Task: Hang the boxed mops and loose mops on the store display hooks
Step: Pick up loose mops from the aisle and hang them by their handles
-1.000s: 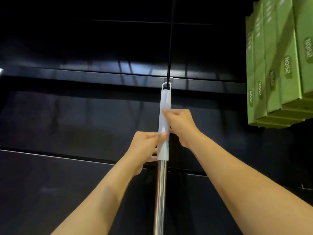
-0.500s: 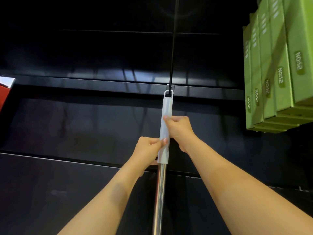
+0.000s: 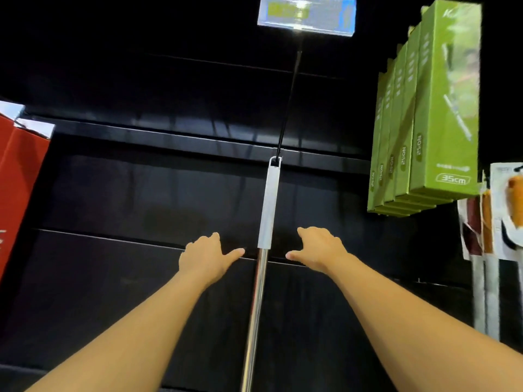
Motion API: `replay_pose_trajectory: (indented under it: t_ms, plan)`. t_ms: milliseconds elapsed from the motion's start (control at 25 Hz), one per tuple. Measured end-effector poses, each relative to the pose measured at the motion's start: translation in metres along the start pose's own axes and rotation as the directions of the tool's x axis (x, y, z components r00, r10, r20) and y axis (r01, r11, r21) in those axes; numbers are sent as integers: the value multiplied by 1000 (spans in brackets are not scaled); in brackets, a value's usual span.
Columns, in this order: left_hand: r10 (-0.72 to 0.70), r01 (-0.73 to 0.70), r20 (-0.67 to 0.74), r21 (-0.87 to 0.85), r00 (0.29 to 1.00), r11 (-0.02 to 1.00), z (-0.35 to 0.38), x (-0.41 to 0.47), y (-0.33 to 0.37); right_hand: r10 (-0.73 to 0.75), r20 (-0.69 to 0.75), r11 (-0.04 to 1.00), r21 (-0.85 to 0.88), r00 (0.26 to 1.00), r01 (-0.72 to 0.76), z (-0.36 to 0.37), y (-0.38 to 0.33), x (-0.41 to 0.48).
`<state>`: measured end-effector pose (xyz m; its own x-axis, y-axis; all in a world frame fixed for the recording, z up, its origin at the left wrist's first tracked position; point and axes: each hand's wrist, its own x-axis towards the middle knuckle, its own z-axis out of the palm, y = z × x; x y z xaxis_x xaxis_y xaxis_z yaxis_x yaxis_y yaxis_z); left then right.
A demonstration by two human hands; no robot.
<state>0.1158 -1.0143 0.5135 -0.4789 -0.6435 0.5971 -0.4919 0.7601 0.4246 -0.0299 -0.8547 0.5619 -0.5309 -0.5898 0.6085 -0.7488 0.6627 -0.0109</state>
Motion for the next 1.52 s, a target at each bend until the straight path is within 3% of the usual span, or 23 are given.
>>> replay_pose_trajectory:
  t_ms: [120,200,520,840,1120,1320,1520]
  plan:
    - [101,-126,100,283,990,951,-1,-39,-13,67,90,993,-102,994,-58,2,6,-51]
    - [158,-217,190,356,969,909,7,-67,-22,93,173,990,-118,981,-73,20,9,-86]
    - [99,-247,408,329,908,912,96,-212,-74,251,451,968,-135,856,-212,135,32,-266]
    - [75,-224,522,229,850,947,173,-387,-100,357,568,924,-98,742,-369,200,52,-473]
    - [-29,-274,762,267,647,924,227,-604,-119,387,765,849,-80,514,-522,229,85,-690]
    - [-41,-332,865,235,501,914,233,-713,-94,497,775,695,-86,390,-713,208,110,-806]
    - [-1,-401,926,165,377,901,231,-795,-48,561,803,627,-254,200,-737,176,142,-923]
